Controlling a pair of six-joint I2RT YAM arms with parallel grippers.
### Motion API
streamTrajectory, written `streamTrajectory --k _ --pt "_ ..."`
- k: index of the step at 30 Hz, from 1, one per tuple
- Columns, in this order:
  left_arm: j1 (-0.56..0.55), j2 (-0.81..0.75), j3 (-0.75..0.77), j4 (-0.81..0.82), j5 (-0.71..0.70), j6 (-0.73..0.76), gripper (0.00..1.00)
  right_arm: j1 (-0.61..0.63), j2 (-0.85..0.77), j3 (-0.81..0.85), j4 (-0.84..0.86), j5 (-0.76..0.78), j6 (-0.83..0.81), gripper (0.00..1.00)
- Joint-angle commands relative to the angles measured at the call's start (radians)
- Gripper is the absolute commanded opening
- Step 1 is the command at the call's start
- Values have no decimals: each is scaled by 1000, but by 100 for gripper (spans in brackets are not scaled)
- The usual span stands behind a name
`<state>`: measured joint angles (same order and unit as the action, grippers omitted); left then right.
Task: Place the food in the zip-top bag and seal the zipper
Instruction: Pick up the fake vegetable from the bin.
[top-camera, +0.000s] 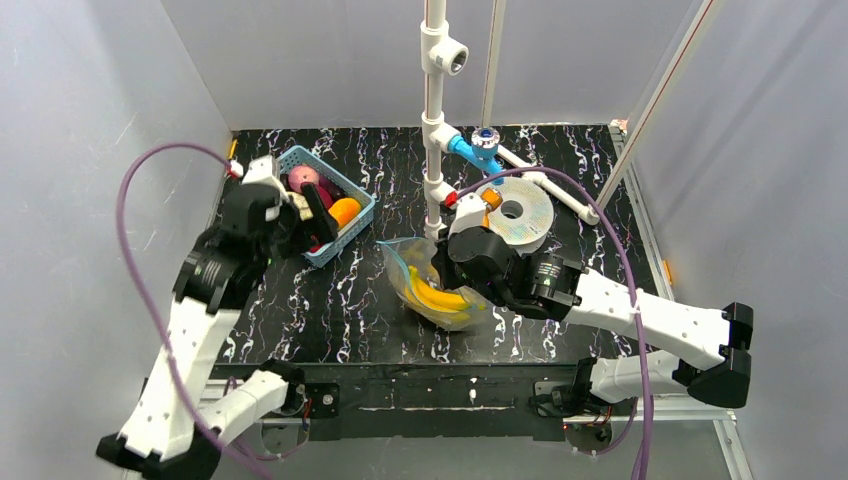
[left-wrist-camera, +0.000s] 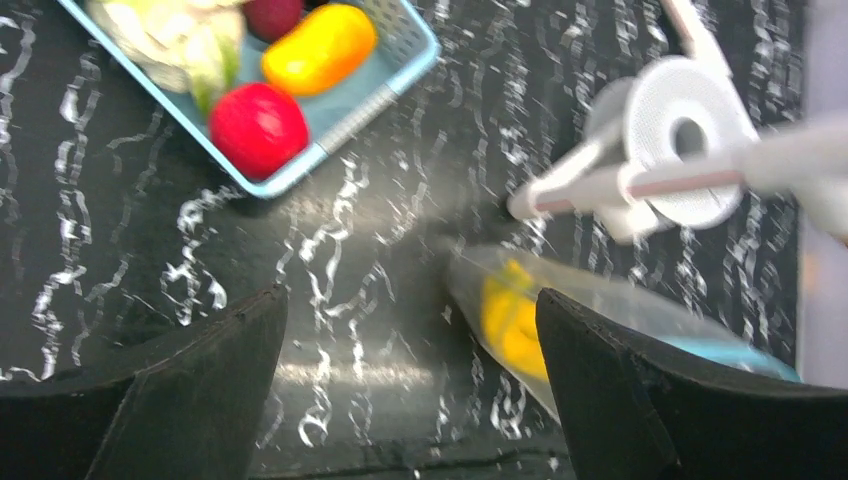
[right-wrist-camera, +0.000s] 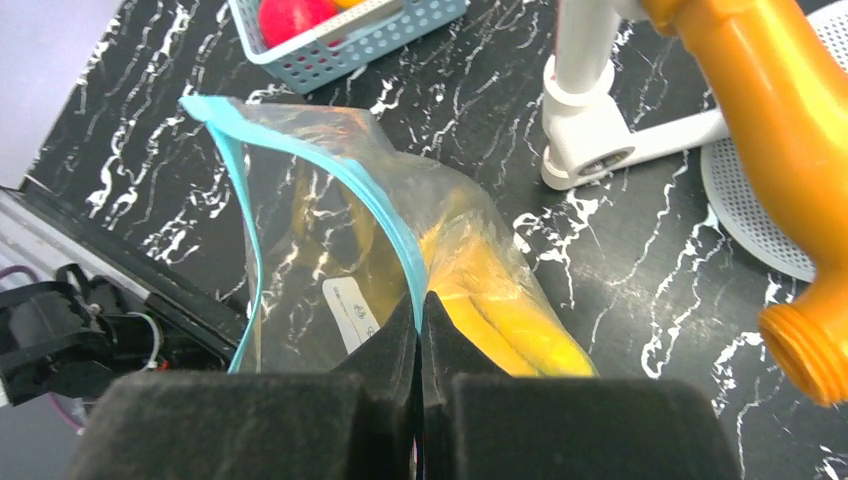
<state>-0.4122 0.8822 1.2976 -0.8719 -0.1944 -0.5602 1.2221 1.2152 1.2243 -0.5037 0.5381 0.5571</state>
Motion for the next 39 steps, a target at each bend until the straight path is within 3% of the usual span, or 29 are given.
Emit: streamTrajectory --k 1,6,11,15,22,27,39 --pt "200 190 43 71 105 137 93 -9 -39 -14 -8 64 -16 1" --pt "336 436 71 125 185 237 88 -23 -46 -28 -9 65 -22 1" --pt "348 687 123 119 186 272 73 -42 -41 -33 -11 43 -19 1" --pt "350 718 27 227 121 317 70 -54 -34 -23 -20 31 -20 1" --pt "351 793 24 172 122 300 64 -65 -8 -5 -25 14 -14 1" --pt "351 762 -27 204 133 300 69 -67 2 0 -28 -18 6 1" --pt "351 876 25 142 121 306 72 -67 27 35 -65 -43 21 1"
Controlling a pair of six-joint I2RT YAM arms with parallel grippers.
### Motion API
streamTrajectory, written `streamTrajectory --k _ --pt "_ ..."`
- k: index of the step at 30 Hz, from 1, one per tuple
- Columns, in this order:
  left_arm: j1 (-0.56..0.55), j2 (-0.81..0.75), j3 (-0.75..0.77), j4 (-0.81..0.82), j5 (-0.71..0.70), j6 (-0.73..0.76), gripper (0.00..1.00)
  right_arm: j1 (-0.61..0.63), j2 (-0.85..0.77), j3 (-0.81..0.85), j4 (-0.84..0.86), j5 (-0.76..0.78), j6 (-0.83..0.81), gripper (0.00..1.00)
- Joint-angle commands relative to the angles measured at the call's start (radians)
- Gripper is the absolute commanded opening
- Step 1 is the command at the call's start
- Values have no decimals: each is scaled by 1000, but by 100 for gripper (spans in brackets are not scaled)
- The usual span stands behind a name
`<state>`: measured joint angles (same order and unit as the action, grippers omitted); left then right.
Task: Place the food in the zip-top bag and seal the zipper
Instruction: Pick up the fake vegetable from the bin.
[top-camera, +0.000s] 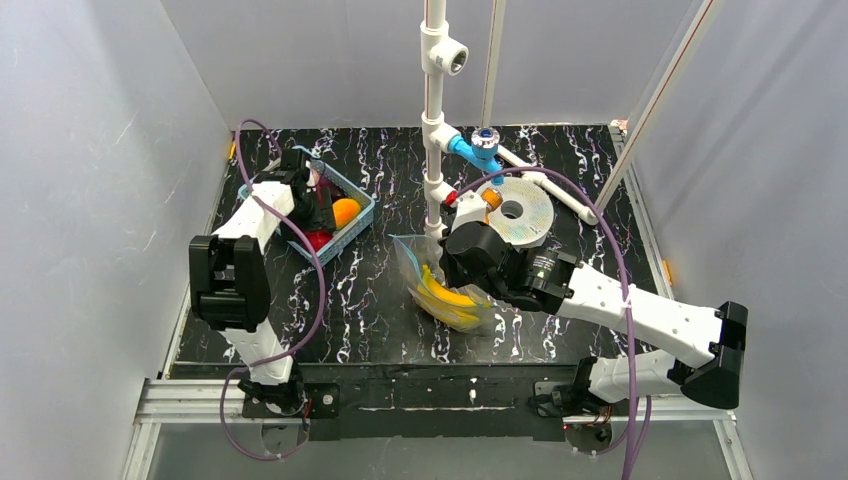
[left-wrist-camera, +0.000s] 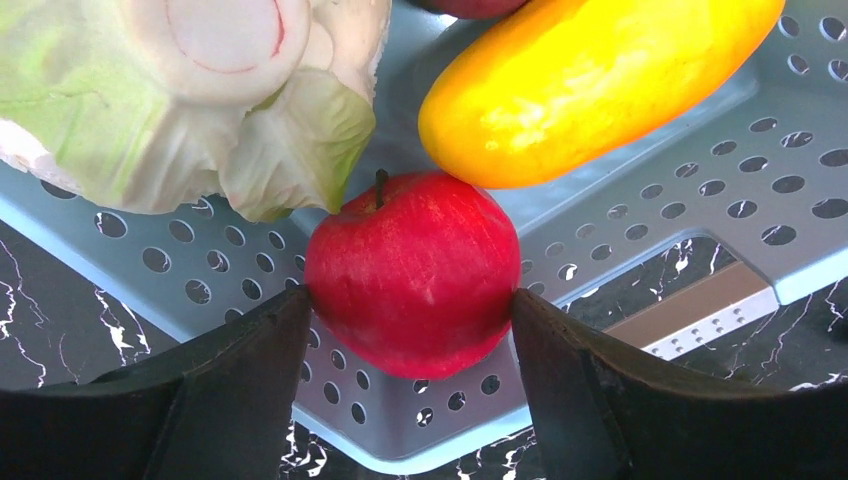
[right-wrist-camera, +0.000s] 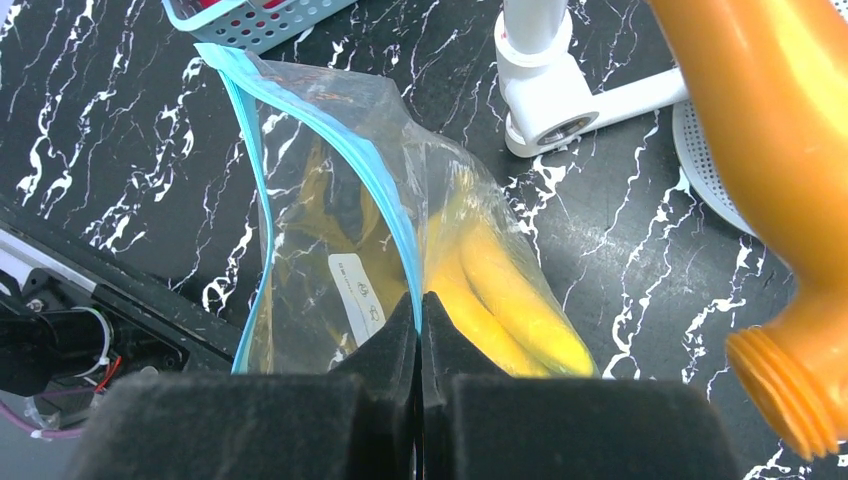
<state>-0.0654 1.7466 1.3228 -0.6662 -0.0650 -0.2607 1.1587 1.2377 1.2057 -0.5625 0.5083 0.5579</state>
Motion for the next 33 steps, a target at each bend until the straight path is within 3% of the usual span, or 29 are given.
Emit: streamTrajectory --k 1,7,10,16,23,28,33 --pt "4 10 0 -61 -4 7 72 -4 5 55 -7 -17 23 1" --pt "4 14 2 -60 32 13 69 -4 20 69 -23 -25 35 1" --pt "4 15 7 -60 40 16 62 -4 19 69 -20 -22 35 1" --pt "4 -58 -19 -16 63 24 26 -4 42 93 -35 -27 36 1" --pt "3 -275 -127 121 62 44 5 -3 46 96 -32 -36 38 1" --pt "3 -402 -194 211 65 49 0 -4 48 96 -34 -35 39 1" --pt "3 -541 -277 313 158 45 0 -4 60 100 -30 -36 40 1"
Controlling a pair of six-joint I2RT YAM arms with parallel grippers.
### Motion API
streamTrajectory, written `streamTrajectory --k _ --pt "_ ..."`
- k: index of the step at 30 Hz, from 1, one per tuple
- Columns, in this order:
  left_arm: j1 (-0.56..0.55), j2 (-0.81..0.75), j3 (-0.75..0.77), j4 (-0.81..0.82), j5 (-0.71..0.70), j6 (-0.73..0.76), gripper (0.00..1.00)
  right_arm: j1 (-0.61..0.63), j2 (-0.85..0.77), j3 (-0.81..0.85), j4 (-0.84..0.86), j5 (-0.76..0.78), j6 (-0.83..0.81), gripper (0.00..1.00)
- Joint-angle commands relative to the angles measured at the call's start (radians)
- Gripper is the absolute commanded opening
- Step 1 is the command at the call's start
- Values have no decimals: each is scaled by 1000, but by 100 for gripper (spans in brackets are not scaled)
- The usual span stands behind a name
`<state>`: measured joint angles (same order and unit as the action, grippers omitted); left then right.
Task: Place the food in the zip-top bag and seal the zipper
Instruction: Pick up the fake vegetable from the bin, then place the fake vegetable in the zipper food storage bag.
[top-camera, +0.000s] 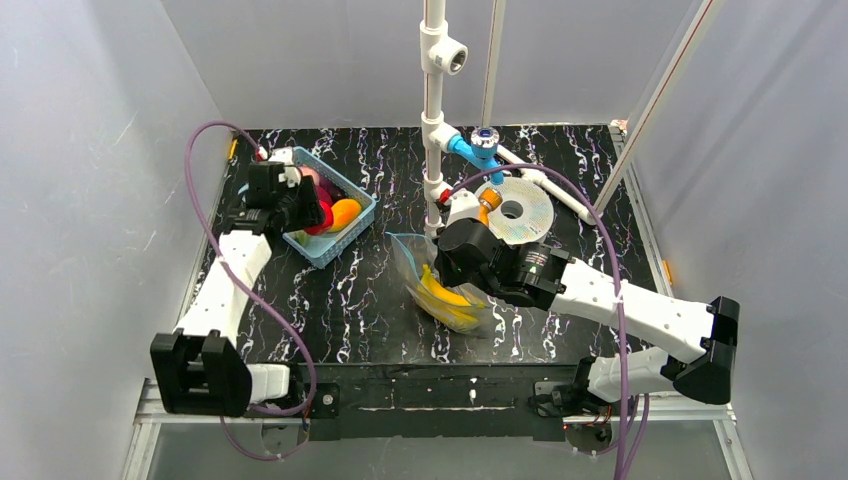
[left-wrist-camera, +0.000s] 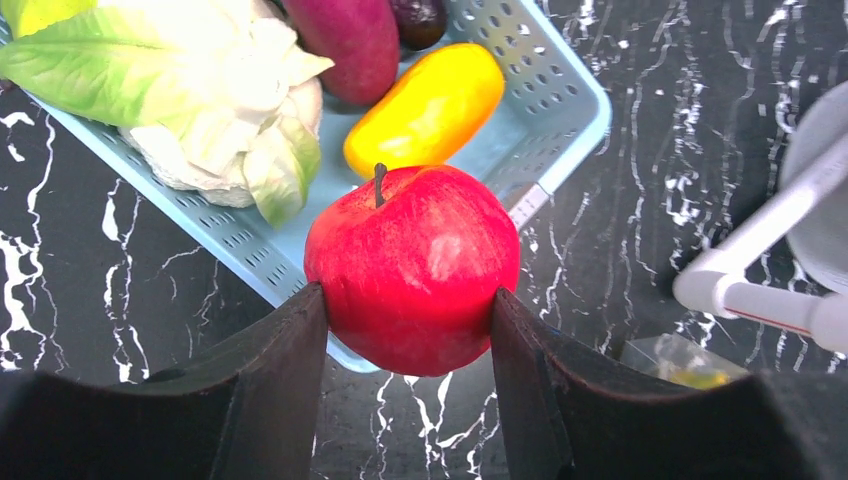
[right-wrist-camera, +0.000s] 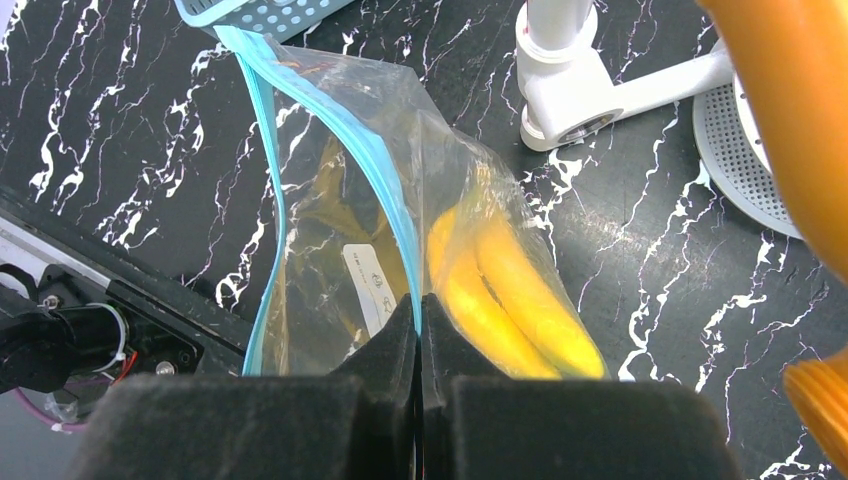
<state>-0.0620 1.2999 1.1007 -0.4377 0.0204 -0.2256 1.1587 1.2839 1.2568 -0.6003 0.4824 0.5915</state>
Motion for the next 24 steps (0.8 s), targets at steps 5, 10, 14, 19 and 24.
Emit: streamTrajectory --k 5,10,14,19,24 --pt "-5 -219 -67 41 195 -58 0 -4 24 74 8 -33 7 1" --pt "-4 -433 -122 -5 413 -279 0 -4 43 86 19 -48 -2 1" --pt "-4 -562 -136 47 668 -448 0 -4 60 89 28 -53 -12 1" --pt "-25 -600 -178 133 844 -550 0 -4 71 87 57 -73 -10 1" --pt "-204 -584 -240 281 755 -635 0 -3 73 110 57 -96 -5 1"
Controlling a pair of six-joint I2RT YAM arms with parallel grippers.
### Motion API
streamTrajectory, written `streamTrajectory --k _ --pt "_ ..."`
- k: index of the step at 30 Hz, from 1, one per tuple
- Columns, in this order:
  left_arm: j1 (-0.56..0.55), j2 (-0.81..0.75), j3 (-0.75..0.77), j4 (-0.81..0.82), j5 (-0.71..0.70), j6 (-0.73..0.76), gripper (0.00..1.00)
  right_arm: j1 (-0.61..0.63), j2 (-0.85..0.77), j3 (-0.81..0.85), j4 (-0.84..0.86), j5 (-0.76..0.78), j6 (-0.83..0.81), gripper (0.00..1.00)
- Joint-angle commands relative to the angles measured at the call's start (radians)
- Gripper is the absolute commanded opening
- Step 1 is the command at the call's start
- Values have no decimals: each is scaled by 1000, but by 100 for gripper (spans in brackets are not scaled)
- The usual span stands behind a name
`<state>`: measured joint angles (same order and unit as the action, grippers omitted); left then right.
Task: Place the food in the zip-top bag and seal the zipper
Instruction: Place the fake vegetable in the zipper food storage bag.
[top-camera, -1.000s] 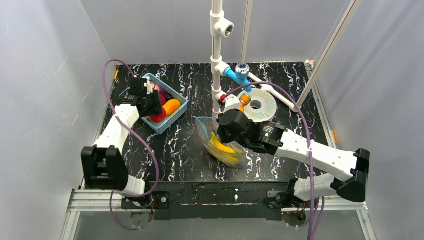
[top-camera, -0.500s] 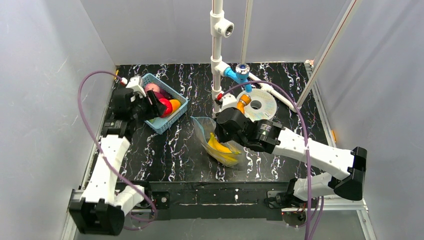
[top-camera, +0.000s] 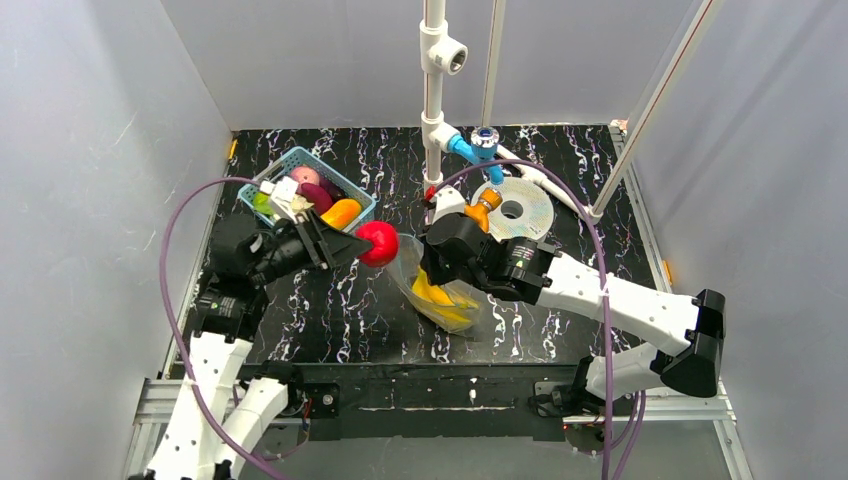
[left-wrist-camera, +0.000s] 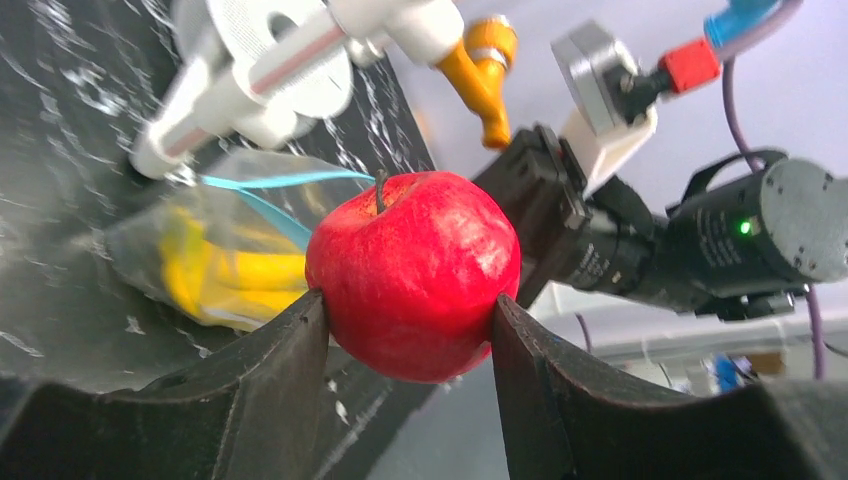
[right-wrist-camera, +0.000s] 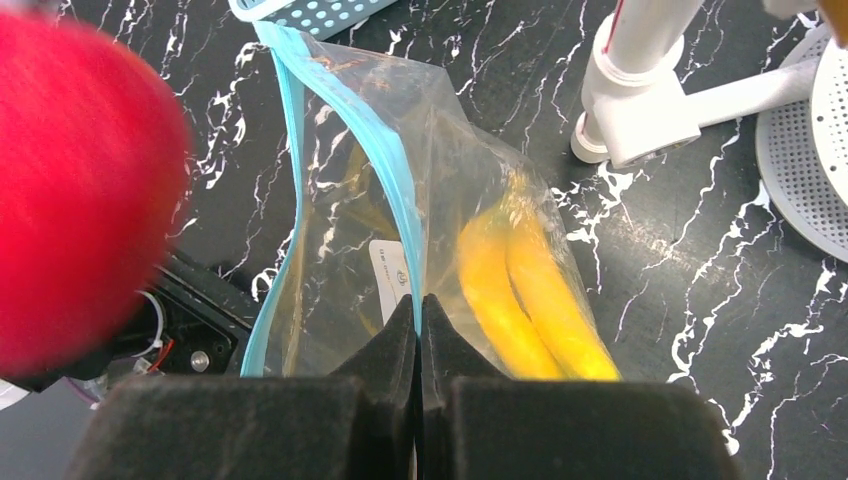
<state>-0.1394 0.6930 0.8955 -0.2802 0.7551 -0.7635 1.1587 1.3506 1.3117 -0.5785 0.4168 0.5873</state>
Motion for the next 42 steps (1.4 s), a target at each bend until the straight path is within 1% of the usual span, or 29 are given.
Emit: streamTrajectory --k 1,3,5,7,11,18,19,21,24,25,28,29,31,34,35,38,42 --pt "-186 39 -31 128 -19 -81 0 -4 4 57 37 -29 -1 1" --pt "-280 70 -24 123 -109 -58 0 -4 -5 59 38 -29 -7 1" --pt "-318 91 -27 121 -165 -58 0 -4 -17 59 34 -25 -13 1" --pt "-333 112 -31 105 -194 -54 0 -4 -30 55 29 -16 -12 1" --pt "-366 147 -26 -1 -249 -33 0 -4 -65 26 46 -8 -9 1" --pt "-406 170 8 -141 -289 2 1 -4 -66 12 62 -11 -9 1" --pt "-408 170 19 -153 -289 11 5 -4 -62 13 62 -13 -9 1" --pt "-410 166 35 -161 -287 17 18 -3 -59 16 65 -17 -8 1" --pt "-412 150 46 -149 -280 12 46 -4 -60 16 62 -19 -9 1" --pt "-413 143 47 -142 -274 12 53 -4 -61 15 62 -19 -9 1" --pt "-413 115 51 -130 -275 19 68 -4 -69 9 61 -15 -8 1" --pt "-413 107 53 -129 -275 23 72 -4 -71 8 61 -15 -8 1" --pt "-413 96 59 -126 -267 28 77 -4 -74 3 61 -14 -7 1" --pt "-413 95 71 -125 -252 37 79 -4 -73 1 62 -16 -7 1" --pt "-413 96 78 -126 -249 40 83 -2 -71 3 62 -18 -6 1" --pt "-413 103 104 -147 -249 56 84 -4 -65 8 60 -18 -8 1" --pt "-413 100 156 -208 -302 91 84 -4 -66 9 60 -14 -15 1"
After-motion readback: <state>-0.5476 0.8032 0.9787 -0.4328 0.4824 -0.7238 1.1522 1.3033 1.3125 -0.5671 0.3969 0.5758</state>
